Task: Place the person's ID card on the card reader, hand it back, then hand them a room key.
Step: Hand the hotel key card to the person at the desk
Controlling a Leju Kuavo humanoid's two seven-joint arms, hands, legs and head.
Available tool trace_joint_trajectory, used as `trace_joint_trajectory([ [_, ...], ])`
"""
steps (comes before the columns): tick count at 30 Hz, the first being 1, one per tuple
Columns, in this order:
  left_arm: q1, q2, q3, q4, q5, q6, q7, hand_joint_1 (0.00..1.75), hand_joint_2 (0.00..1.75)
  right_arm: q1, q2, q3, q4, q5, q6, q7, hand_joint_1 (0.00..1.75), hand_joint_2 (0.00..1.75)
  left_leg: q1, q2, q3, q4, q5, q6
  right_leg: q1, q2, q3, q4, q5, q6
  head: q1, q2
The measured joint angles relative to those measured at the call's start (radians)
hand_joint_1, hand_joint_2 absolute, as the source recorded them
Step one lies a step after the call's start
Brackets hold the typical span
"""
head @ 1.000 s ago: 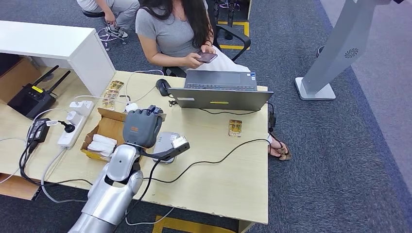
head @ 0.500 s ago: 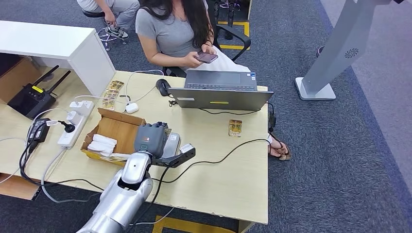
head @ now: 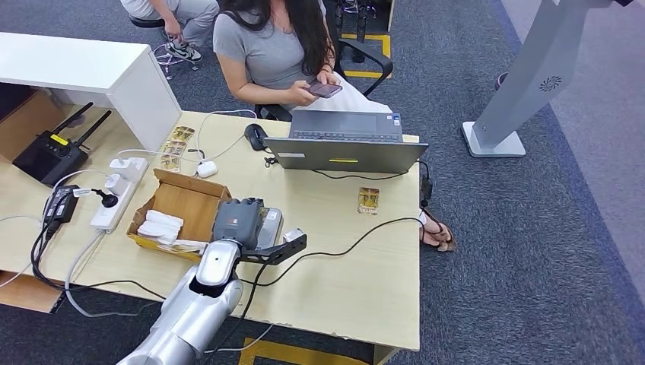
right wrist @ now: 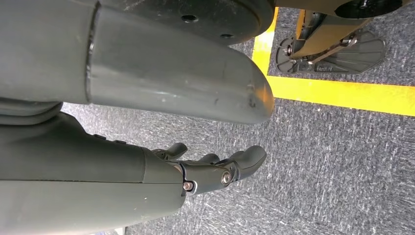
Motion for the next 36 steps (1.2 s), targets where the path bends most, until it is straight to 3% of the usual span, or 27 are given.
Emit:
trace_joint_trajectory([
  [9, -0.024, 0.016, 0.001, -0.053, 0.016, 0.088, -0.024, 1.75, 1.75, 0.0, 0.0, -0.001, 0.0, 0.006, 0.0, -0.004, 0.0, 0.0, 0.0, 0.0, 0.0, 0.0, 0.001, 0.0, 0.0, 0.0, 0.0, 0.0, 0.0, 0.0, 0.0, 0.0],
  [19, -0.217, 0.124, 0.078, -0.181, 0.056, 0.115, -0.061, 1.75, 1.75, 0.0, 0.0, -0.001, 0.0, 0.028, 0.003, -0.008, 0.0, 0.0, 0.0, 0.0, 0.0, 0.0, 0.002, -0.001, 0.0, 0.0, 0.0, 0.001, 0.0, -0.001, 0.0, 0.0],
  [28, -0.337, 0.215, 0.139, -0.094, 0.033, 0.114, -0.037, 1.75, 1.75, 0.0, 0.0, -0.004, 0.0, 0.035, 0.006, -0.008, 0.0, 0.0, 0.0, 0.0, -0.001, 0.0, 0.002, -0.001, 0.0, 0.0, -0.001, 0.001, 0.001, -0.001, 0.0, 0.0],
  [36, -0.348, 0.234, 0.174, -0.022, 0.056, 0.12, -0.042, 1.75, 1.75, -0.001, 0.0, -0.008, 0.0, 0.037, 0.005, -0.007, 0.0, 0.0, 0.0, 0.0, -0.001, 0.0, 0.002, -0.001, 0.0, 0.0, -0.001, 0.001, 0.001, -0.001, 0.0, 0.0],
])
